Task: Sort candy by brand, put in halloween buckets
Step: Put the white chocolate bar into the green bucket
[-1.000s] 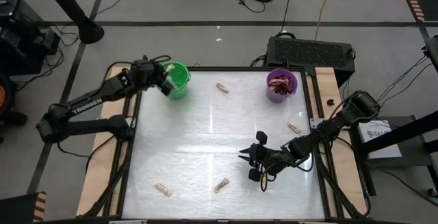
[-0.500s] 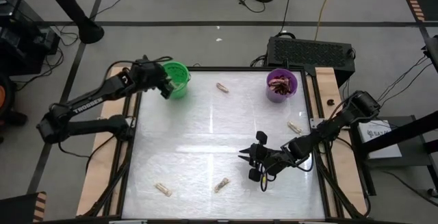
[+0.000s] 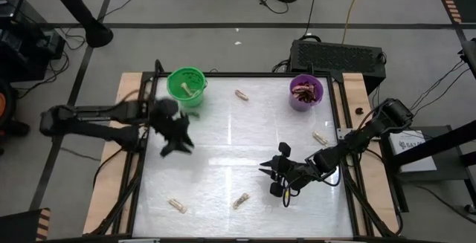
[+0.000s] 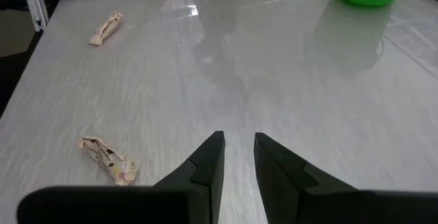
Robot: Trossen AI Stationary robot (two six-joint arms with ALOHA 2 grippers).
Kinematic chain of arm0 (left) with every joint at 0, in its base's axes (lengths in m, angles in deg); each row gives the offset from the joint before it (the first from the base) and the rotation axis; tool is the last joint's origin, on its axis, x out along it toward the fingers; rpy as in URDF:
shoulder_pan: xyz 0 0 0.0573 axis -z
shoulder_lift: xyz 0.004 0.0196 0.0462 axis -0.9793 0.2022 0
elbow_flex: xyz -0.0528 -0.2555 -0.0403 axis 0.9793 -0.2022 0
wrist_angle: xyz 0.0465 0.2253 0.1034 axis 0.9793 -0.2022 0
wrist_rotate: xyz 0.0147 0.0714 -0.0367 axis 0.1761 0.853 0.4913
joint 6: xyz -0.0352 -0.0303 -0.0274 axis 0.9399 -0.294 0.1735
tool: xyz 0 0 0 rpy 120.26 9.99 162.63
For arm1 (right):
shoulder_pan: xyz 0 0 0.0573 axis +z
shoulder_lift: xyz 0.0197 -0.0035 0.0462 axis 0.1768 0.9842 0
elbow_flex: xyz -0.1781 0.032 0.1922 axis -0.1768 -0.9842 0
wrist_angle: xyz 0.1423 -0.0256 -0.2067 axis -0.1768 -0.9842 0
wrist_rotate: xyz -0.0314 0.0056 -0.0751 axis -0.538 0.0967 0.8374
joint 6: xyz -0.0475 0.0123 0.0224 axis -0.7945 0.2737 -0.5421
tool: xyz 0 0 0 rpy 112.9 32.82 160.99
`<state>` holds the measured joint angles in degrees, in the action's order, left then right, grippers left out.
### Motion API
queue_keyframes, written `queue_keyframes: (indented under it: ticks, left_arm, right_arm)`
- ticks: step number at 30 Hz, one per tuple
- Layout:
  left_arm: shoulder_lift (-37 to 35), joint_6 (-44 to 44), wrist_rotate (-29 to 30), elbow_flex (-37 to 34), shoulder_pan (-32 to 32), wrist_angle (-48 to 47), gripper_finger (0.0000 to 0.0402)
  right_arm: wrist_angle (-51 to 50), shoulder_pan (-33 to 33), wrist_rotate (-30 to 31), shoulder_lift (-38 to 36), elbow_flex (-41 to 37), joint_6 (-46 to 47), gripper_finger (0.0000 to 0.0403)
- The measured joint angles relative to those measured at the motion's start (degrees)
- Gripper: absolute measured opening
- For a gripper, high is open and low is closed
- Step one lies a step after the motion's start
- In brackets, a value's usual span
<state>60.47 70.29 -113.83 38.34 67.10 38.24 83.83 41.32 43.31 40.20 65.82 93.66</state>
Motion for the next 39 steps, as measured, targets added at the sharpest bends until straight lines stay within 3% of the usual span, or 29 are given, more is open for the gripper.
queue_keyframes:
  ticks: [6,10,14,17,22,39]
  left_arm:
    - [1.1,7.6,9.2,-3.4,24.6,13.3,0.0159]
    - [2.1,11.9,15.8,-3.6,38.5,15.5,0.0159]
    - [3.6,17.3,25.7,-3.6,48.7,18.5,0.0159]
    - [5.6,17.7,29.3,-3.6,53.5,21.2,0.0159]
    - [9.4,14.8,29.5,-3.6,57.2,22.0,0.0159]
    - [20.7,11.6,28.7,-3.6,57.5,26.3,0.0159]
  right_arm:
    - [0.0,0.1,0.0,0.0,0.0,0.0,0.0073]
    - [0.0,0.1,0.0,0.0,0.0,0.0,0.0073]
    - [0.0,0.1,0.0,0.0,0.0,0.5,0.0073]
    - [0.1,0.1,0.0,0.0,0.0,0.6,0.0073]
    - [0.1,0.1,0.0,0.0,0.0,0.9,0.0073]
    - [0.0,0.1,0.0,0.0,0.0,0.9,0.0073]
